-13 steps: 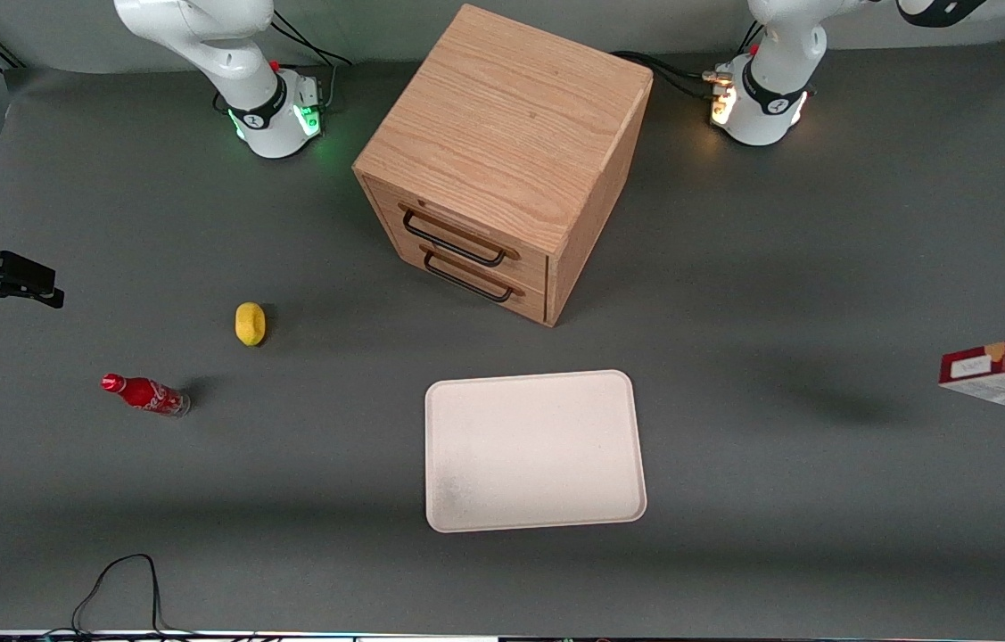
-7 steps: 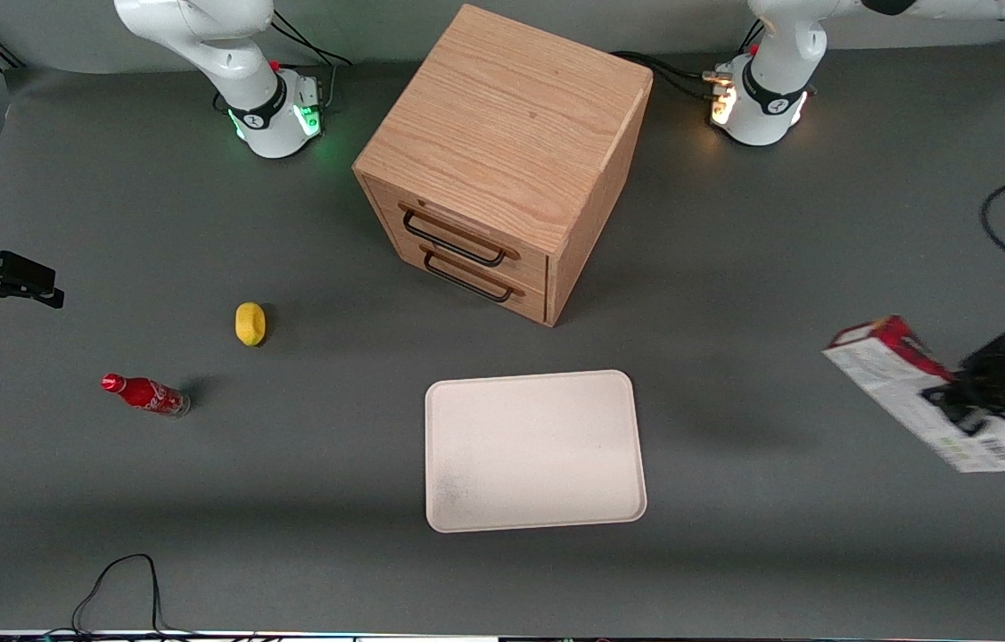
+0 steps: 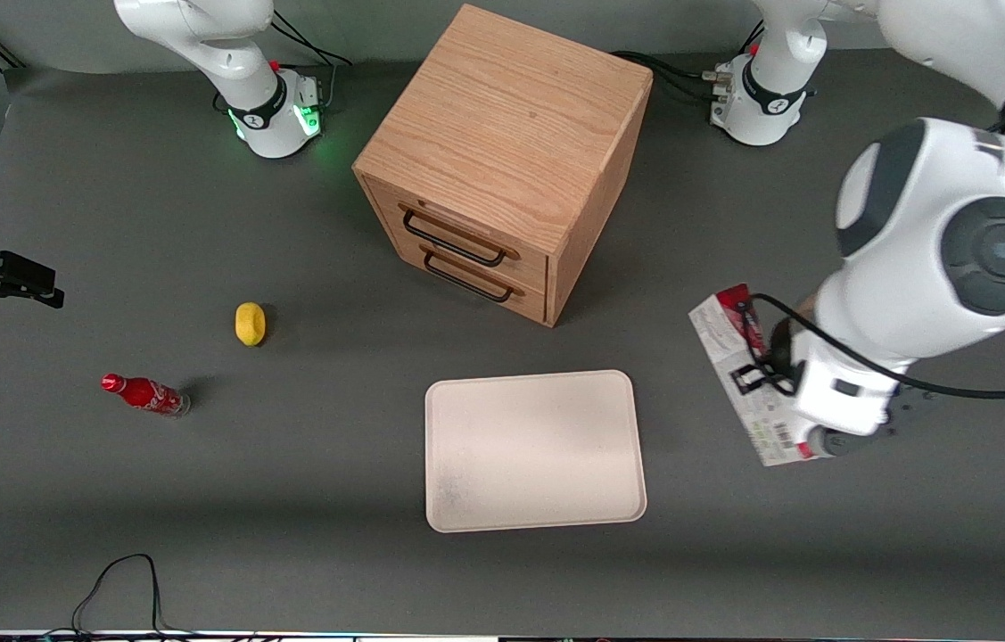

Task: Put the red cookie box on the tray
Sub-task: 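Lift the cookie box and carry it toward the white tray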

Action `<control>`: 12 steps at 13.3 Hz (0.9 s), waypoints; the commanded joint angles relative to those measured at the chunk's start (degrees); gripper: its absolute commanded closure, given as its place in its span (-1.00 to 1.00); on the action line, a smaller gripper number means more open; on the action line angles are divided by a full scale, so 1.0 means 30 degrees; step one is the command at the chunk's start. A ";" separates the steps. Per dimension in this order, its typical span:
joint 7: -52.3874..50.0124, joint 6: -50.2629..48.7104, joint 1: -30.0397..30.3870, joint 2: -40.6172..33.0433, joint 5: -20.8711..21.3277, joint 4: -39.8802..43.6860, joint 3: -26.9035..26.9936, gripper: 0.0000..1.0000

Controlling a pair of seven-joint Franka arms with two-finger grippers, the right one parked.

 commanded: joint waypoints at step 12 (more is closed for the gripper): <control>0.4296 0.5701 -0.2473 0.3501 0.0324 -0.1802 0.0163 1.00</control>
